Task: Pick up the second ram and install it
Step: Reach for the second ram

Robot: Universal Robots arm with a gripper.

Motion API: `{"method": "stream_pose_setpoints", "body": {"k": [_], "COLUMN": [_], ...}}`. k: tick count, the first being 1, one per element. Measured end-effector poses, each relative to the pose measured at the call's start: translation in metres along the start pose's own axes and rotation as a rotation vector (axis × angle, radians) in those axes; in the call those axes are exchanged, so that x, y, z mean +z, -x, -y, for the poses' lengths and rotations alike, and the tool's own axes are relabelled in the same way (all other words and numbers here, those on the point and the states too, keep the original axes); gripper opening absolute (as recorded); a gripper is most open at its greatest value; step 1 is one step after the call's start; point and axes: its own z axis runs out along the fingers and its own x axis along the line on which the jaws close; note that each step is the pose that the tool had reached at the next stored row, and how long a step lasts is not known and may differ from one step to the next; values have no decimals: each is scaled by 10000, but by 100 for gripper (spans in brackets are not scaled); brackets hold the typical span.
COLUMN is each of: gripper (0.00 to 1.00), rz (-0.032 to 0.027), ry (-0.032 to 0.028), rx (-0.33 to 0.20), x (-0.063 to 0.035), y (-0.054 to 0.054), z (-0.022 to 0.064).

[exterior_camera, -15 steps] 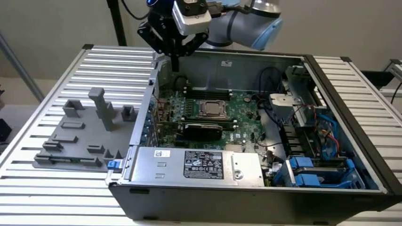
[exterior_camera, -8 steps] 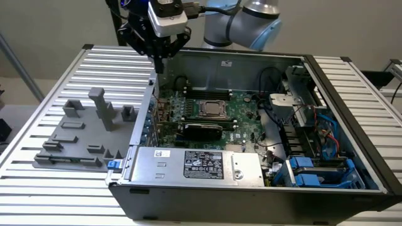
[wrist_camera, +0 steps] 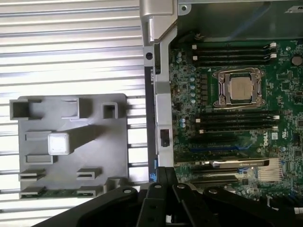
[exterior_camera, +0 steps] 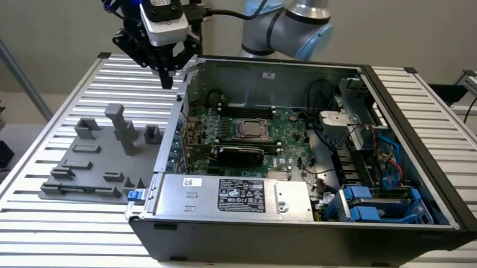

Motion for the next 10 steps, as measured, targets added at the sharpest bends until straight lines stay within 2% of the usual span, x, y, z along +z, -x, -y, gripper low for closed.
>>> {"method": "stream_pose_setpoints", "body": {"k": [10], "gripper": [11], "rz": [3], "ry": [-46], "rx": [0], "x": [-6], "y": [-441], "z": [126]}}
